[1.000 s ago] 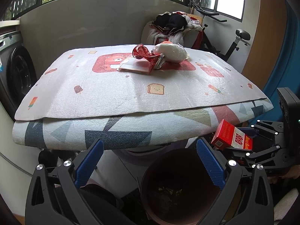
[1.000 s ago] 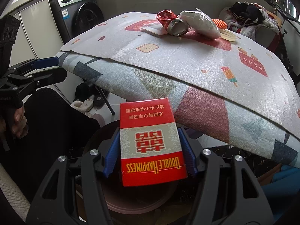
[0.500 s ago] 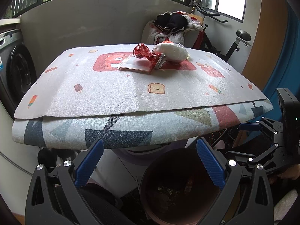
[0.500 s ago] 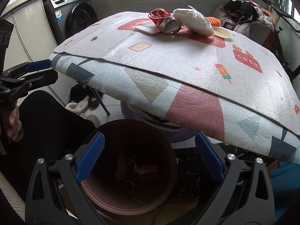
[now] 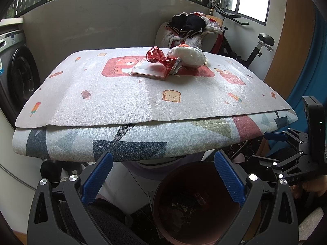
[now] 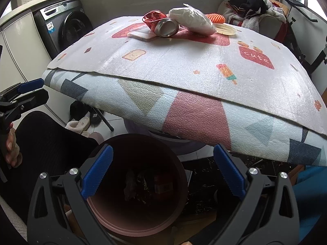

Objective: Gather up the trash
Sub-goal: 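Grasp the clear bag of white stuffing with the right gripper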

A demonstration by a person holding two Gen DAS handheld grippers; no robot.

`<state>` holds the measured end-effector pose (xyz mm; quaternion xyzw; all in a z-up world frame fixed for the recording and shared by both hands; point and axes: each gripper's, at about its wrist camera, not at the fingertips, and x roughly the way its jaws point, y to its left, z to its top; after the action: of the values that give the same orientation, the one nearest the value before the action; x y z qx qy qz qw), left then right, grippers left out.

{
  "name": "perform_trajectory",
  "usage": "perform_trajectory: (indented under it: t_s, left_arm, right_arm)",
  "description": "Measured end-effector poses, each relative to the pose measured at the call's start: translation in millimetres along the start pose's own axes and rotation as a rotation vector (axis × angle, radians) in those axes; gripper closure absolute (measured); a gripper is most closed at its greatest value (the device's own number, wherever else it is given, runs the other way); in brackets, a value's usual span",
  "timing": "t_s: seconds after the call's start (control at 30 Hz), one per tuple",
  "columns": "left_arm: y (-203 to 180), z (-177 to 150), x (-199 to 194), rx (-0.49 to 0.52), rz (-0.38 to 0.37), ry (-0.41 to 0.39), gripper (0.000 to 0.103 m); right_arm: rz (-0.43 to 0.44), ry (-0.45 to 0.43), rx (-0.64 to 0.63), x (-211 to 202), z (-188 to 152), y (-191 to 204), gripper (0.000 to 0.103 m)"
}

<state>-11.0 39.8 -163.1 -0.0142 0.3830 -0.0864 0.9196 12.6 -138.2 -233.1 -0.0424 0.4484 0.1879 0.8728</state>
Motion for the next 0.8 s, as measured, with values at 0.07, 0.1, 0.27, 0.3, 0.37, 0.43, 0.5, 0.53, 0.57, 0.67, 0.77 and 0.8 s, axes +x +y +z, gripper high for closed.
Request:
perform_trajectory:
  t_s: [0.07, 0.1, 0.27, 0.3, 0.37, 0.43, 0.5, 0.53, 0.57, 0.67, 0.77, 0.8]
  left_arm:
    - [1.4, 0.1, -0.2, -0.007, -0.002, 0.0, 0.006]
    - [1.9, 0.2, -0.1, -0.009, -0.002, 0.001, 0.006]
    - [1.6, 0.5, 0.9, -0.004, -0.002, 0.003, 0.006]
    - [1.4, 0.5, 0.9, -0.003, -0.002, 0.003, 0.006]
    - [2.6, 1.0, 1.0, -0.01, -0.003, 0.004, 0.006]
    - [5.5, 3.2, 1.8, -0.027, -0.01, 0.009, 0.006]
    - [11.3, 7.1, 1.2, -0.056, -0.035, 0.001, 0.006]
    - [14.4, 9.9, 1.4, -0.071, -0.048, -0.003, 0.006]
    - [16.3, 12.9, 1.2, -0.082, -0.057, -0.006, 0.006]
    - [20.4, 27.4, 1.7, -0.081, -0.065, -0.02, 0.006]
    - [22.6, 47.1, -1.1, -0.058, -0.043, -0.057, 0.006]
    - [23.6, 55.0, -1.2, -0.054, -0.048, -0.061, 0.006]
  right_arm:
    - [-0.001, 0.0, 0.002, -0.1, -0.2, -0.3, 0.006]
    - [-0.001, 0.001, 0.002, 0.0, -0.1, -0.2, 0.006]
    - [-0.001, 0.0, 0.002, 0.0, -0.2, -0.2, 0.006]
    - [-0.002, -0.001, 0.003, -0.1, -0.1, -0.3, 0.006]
    - [-0.001, -0.003, 0.006, -0.7, 0.5, -0.7, 0.006]
    - [-0.003, -0.007, 0.016, -2.1, 1.9, -2.9, 0.006]
    - [-0.004, -0.006, 0.034, -3.7, 4.9, -7.1, 0.006]
    - [-0.002, -0.005, 0.043, -4.1, 6.9, -9.5, 0.006]
    - [-0.002, -0.007, 0.049, -5.0, 9.3, -12.3, 0.006]
    - [-0.02, -0.03, 0.064, -9.8, 20.5, -21.8, 0.006]
    - [0.004, -0.082, 0.086, -15.8, 36.8, -34.5, 0.006]
    - [0.026, -0.103, 0.09, -17.6, 42.9, -38.9, 0.006]
